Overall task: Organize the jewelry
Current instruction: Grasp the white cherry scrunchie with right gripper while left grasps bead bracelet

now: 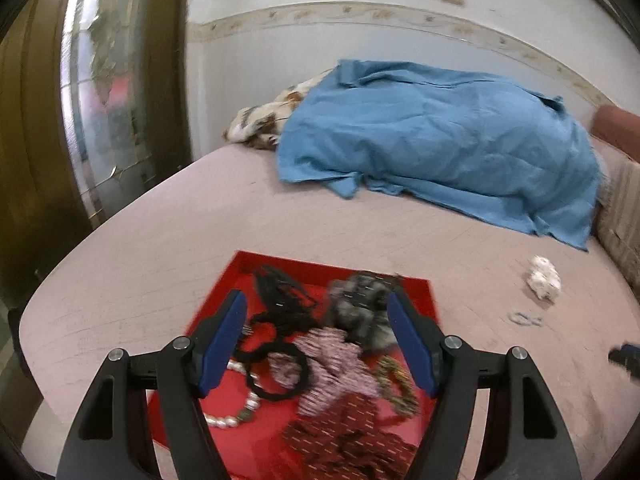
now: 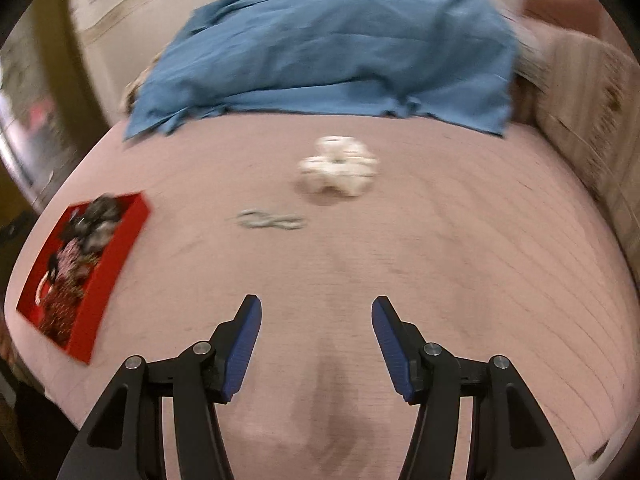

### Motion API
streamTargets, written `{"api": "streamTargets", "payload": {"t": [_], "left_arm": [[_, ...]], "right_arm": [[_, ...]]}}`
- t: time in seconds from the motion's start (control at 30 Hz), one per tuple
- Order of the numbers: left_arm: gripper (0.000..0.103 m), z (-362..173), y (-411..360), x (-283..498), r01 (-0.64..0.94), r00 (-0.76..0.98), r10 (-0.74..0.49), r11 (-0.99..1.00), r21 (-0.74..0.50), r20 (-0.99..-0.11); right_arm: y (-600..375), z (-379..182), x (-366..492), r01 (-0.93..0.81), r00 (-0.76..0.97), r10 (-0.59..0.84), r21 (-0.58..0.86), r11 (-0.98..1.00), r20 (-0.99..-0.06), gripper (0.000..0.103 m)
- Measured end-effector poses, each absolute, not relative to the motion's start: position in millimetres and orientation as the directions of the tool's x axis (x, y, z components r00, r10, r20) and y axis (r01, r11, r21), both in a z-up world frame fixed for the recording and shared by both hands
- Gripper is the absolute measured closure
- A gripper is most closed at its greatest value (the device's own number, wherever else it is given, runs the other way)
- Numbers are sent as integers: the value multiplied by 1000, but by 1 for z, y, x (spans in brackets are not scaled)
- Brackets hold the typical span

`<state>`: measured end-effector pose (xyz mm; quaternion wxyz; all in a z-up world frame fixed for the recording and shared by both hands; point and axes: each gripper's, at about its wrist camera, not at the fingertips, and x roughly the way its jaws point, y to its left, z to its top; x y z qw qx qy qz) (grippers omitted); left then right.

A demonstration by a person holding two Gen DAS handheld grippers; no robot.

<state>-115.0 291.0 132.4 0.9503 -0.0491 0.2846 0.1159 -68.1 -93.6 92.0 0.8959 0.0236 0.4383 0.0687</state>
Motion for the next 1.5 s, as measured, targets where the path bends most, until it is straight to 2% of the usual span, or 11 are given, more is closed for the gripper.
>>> {"api": "streamTargets", "payload": {"t": [0.13,0.33,0.5,0.7,0.9,0.97,1.03,1.5], "left_arm": [[31,133,256,-123,-175,806,158,984,26,-570],[31,148,202,-128,-38,810,54,999,39,-585],[31,146,158,-101,55,759,-55,998,-20,-649],[31,125,115,-58,84,685,-111,994,-73,-720],[32,96,93,-8,70,616,-120,993,-98,-779],[48,81,91,10,59,580,-133,991,-121,-803],[53,69,90,25,47,544,-145,989,-143,-826],[51,23,65,75,53,500,-114,993,-101,-858]], "right_arm": [[-133,89,-58,-35,615,125,132,991,-779,41],[-156,78,-28,-7,617,132,162,987,-776,41],[-158,66,7,-27,614,169,194,981,-771,41],[-153,59,52,-81,606,246,249,965,-756,41],[-150,52,94,-120,600,316,308,944,-735,41],[-148,49,106,-127,601,327,318,940,-729,41],[-146,45,119,-131,602,340,331,935,-723,41],[-126,18,149,-186,558,384,341,922,-736,41]]}}
